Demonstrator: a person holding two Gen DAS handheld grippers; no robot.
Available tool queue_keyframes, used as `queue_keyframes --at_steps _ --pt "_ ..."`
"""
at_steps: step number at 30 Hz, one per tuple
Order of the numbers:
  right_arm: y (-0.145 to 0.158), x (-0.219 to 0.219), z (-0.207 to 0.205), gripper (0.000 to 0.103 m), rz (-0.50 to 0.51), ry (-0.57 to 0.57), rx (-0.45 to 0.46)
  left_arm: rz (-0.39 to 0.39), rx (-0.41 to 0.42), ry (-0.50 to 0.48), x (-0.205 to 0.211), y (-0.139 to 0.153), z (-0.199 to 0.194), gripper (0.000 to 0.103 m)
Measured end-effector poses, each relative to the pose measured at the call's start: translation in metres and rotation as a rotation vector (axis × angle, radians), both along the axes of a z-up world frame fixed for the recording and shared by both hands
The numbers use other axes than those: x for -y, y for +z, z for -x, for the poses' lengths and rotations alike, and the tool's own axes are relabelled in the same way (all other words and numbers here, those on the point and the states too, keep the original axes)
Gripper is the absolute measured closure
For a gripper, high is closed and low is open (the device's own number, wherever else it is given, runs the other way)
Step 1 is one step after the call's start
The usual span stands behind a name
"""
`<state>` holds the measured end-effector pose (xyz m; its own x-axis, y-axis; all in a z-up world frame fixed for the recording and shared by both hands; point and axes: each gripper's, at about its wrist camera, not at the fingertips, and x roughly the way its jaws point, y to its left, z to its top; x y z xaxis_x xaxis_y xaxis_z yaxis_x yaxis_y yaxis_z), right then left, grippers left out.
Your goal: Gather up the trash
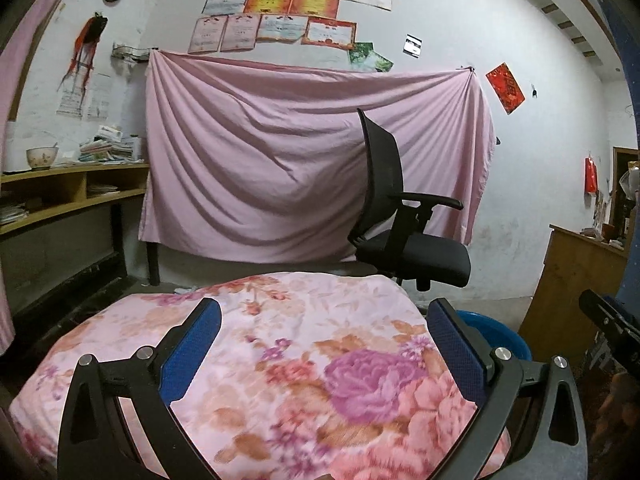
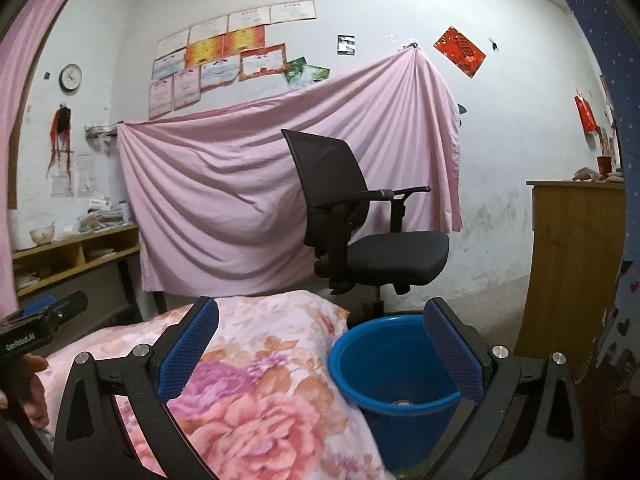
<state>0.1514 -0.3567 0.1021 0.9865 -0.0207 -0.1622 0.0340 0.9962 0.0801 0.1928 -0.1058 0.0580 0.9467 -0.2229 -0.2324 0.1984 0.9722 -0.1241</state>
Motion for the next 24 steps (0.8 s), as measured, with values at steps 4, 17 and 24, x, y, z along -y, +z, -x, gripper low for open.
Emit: queue_keyframes --at_steps 4,17,24 --pt "0.002 -0.014 0.022 0.000 0.010 0.010 0.019 -0.013 0.010 0.001 -0.010 0.000 0.023 0.002" --pt "-0.016 -0.047 0.083 0.000 0.003 -0.002 0.050 -0.037 0.021 0.019 -0.030 -0.012 0.080 0.002" --pt "-0.026 -0.060 0.098 0.000 0.049 -0.026 0.046 -0.047 0.027 0.012 -0.035 -0.023 0.093 0.002"
